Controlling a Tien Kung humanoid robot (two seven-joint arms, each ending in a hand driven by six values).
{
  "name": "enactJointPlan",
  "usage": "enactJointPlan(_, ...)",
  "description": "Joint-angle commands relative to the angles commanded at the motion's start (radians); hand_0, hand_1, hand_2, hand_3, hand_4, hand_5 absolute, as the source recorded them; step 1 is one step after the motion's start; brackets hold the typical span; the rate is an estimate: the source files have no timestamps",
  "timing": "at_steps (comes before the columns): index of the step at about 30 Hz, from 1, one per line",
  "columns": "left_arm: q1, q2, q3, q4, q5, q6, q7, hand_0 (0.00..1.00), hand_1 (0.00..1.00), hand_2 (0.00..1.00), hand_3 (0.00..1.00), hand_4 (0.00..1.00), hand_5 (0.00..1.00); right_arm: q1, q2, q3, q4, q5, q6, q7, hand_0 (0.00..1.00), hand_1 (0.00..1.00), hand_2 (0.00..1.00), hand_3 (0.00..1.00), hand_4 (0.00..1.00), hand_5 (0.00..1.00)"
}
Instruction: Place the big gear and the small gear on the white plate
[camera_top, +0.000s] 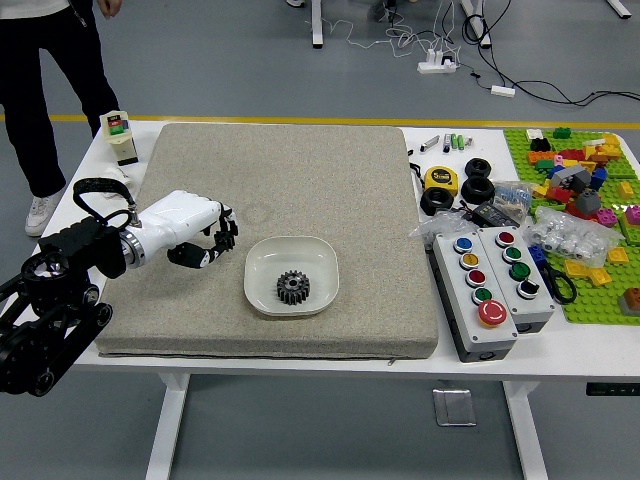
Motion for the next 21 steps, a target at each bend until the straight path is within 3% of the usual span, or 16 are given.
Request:
enactJointPlan(2, -0.001, -0.002, 0.023, -0.032, 0.000, 0.017, 0.002, 0.347, 0.459, 0.503, 0.559, 0.097, 0.002, 0.000, 0.000, 0.001, 0.000, 0.000, 0.000, 0.000, 0.764, 0.806, 0.837, 0.784, 0.944, 0.798)
enactJointPlan(3, -0.004, -0.005, 0.039, -0.048, 0.000, 0.030, 0.004, 0.343, 0.461, 0.505, 0.568, 0.156, 0.002, 0.000, 0.000, 0.000, 0.000, 0.000, 0.000, 0.000, 0.764, 0.806, 0.838, 0.785, 0.944, 0.797)
enactJointPlan(8, -0.021, -0.024, 0.108, -0.079, 0.000, 0.096, 0.000, 0.343, 0.461, 0.505, 0.568, 0.156, 0.002, 0.001, 0.000, -0.001, 0.000, 0.001, 0.000, -0.001, 0.764, 0.806, 0.838, 0.785, 0.944, 0.797)
enactJointPlan(9, -0.024, -0.028, 0.119, -0.079, 0.000, 0.106, 0.000, 0.361, 0.494, 0.550, 0.607, 0.404, 0.002, 0.002, 0.000, -0.001, 0.001, 0.000, 0.000, -0.001, 0.764, 0.805, 0.837, 0.785, 0.944, 0.797)
enactJointPlan(14, -0.052, -0.056, 0.171, -0.032, 0.000, 0.147, 0.007, 0.361, 0.494, 0.550, 0.607, 0.404, 0.002, 0.003, -0.002, -0.001, 0.002, -0.001, 0.000, -0.001, 0.764, 0.805, 0.837, 0.785, 0.944, 0.797)
enactJointPlan(15, -0.057, -0.062, 0.178, -0.018, 0.000, 0.157, 0.009, 0.368, 0.538, 0.584, 0.634, 0.732, 0.102, 0.003, -0.003, -0.001, 0.002, -0.001, 0.000, -0.001, 0.764, 0.805, 0.837, 0.785, 0.944, 0.797)
enactJointPlan(20, -0.080, -0.091, 0.208, 0.057, 0.000, 0.199, 0.020, 0.368, 0.538, 0.584, 0.634, 0.732, 0.102, 0.005, -0.004, 0.000, 0.002, -0.001, 0.000, 0.000, 0.764, 0.805, 0.837, 0.785, 0.944, 0.797)
enactJointPlan(21, -0.085, -0.098, 0.212, 0.075, 0.000, 0.209, 0.023, 0.412, 0.614, 0.695, 0.724, 0.987, 0.220, 0.005, -0.004, 0.000, 0.003, -0.002, 0.000, 0.000, 0.764, 0.806, 0.837, 0.784, 0.943, 0.797)
